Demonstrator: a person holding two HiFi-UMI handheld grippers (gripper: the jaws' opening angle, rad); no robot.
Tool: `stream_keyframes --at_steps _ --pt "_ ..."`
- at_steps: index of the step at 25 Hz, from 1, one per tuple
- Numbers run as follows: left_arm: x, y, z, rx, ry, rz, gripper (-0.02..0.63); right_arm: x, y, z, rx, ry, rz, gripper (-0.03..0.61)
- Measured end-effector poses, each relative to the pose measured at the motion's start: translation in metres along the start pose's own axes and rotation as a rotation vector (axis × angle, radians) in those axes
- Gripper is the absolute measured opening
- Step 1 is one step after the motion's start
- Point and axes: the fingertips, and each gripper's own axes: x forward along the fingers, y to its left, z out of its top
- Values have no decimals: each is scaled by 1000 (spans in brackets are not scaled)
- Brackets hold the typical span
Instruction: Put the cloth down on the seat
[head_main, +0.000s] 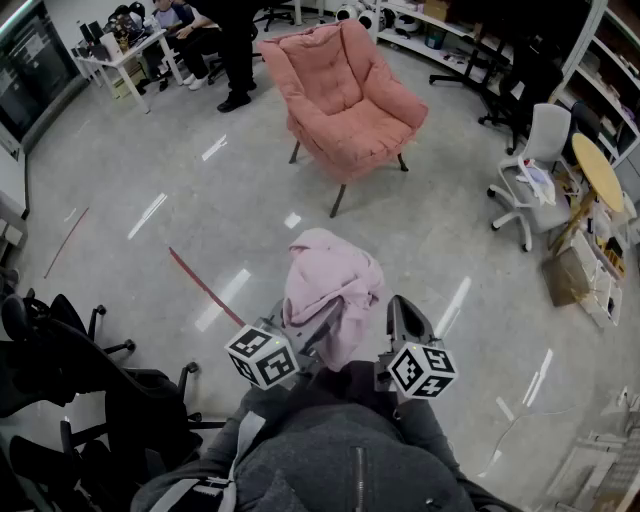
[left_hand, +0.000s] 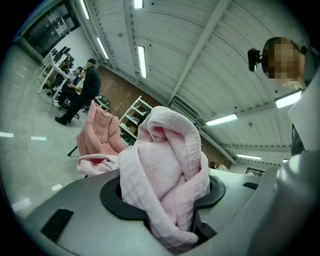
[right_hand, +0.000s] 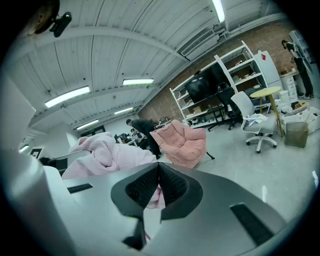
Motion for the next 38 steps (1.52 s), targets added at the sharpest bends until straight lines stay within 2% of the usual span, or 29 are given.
stream_keyframes --at_steps 11,18,23,38 --pt "12 6 12 165 20 39 235 10 14 10 0 -5 4 11" --pt "37 26 32 210 -16 105 235 37 19 37 -23 -41 29 11" --pt "67 38 46 282 -21 157 235 67 11 64 -26 -61 37 11" --pt "185 94 98 310 -40 186 235 187 -27 140 -48 -79 86 11"
